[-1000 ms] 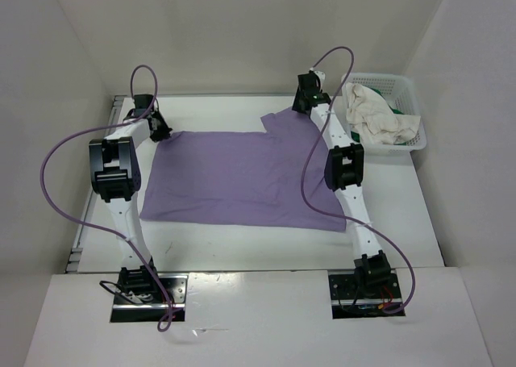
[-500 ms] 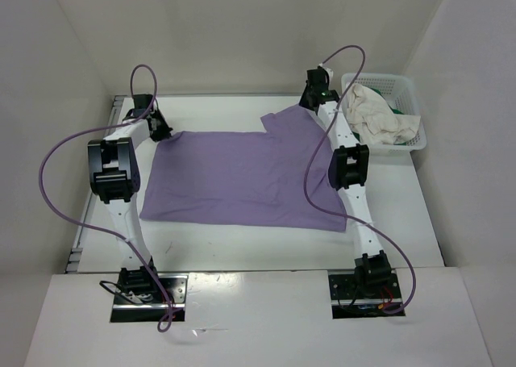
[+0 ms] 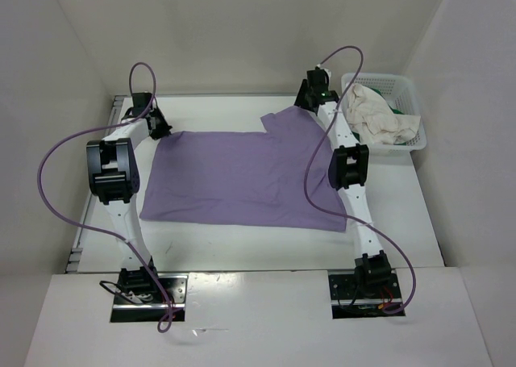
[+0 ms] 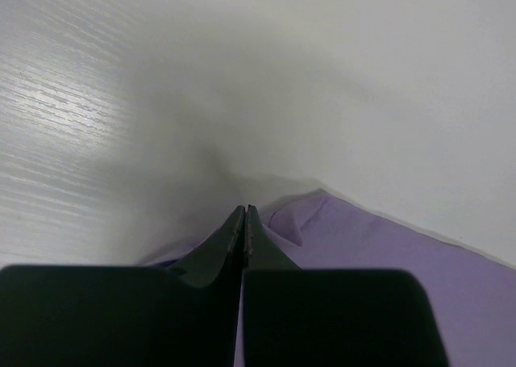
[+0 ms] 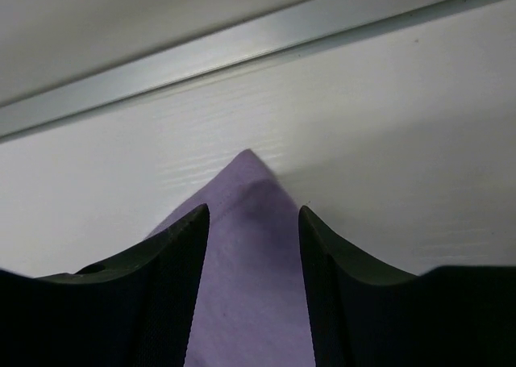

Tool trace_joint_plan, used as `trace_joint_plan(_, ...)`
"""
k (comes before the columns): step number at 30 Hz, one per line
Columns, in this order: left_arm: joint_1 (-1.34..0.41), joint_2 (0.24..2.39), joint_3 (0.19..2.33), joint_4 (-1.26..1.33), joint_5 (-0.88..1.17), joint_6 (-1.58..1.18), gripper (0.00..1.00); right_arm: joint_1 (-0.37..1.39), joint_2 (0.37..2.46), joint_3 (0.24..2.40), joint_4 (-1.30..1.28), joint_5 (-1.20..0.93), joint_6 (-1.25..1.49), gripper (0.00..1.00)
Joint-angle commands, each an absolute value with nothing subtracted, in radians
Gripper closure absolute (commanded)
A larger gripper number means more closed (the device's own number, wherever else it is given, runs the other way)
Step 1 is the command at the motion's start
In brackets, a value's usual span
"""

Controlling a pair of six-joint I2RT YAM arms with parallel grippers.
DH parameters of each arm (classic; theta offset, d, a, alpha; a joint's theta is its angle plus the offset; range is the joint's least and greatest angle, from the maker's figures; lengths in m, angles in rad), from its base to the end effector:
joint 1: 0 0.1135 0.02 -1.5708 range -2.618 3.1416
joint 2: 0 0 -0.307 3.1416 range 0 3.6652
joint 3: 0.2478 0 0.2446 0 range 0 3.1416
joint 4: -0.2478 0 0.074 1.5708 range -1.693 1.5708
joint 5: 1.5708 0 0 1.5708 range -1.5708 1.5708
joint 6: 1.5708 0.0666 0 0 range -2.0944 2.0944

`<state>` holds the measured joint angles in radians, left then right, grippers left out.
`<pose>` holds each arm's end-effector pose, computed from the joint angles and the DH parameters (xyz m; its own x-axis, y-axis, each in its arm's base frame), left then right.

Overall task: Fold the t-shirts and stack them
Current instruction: Grap the side of the flattened tshirt furthest away from the robot with both arms

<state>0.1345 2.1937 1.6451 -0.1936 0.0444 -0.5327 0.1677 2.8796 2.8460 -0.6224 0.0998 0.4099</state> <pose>0.5318 0.0690 0.1954 -0.5254 -0.5831 -0.6196 -0.4276 0.8106 -0.4001 0.6584 0.1047 0.1595 -0.5867 0.3028 -0.7510 0.1587 0.9525 0.2601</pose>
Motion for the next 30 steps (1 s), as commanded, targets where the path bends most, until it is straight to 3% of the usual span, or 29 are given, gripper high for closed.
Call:
trace_joint_plan(1,0.138,2.152,1.644,-0.161,0.058,-0.549,1.00,0.170,2.913,2.842,-0.663,0.074,0.408,0.46)
trace_joint_plan(12,0.138,2.152,1.635,-0.143,0.080,-0.571,1.00,0.160,2.962,2.887,-0.738,0.011,0.494,0.46)
trace_joint_plan(13,0.138,2.152,1.626,-0.143,0.090,-0.580,1.00,0.160,2.962,2.887,-0.738,0.011,0.494,0.48)
trace_joint_plan(14,0.138,2.152,1.626,-0.134,0.091,-0.580,1.00,0.160,2.962,2.887,-0.738,0.011,0.494,0.60)
trace_joint_plan(17,0.138,2.152,1.615,-0.124,0.091,-0.580,1.00,0.160,2.962,2.887,-0.750,-0.020,0.494,0.77)
trace_joint_plan(23,0.138,2.152,1.637,-0.135,0.091,-0.580,1.00,0.160,2.999,2.982,-0.739,-0.097,0.541,1.00)
trace_joint_plan(30,0.138,2.111,1.617,-0.144,0.080,-0.561,1.00,0.160,2.970,3.128,-0.768,-0.127,0.565,1.00)
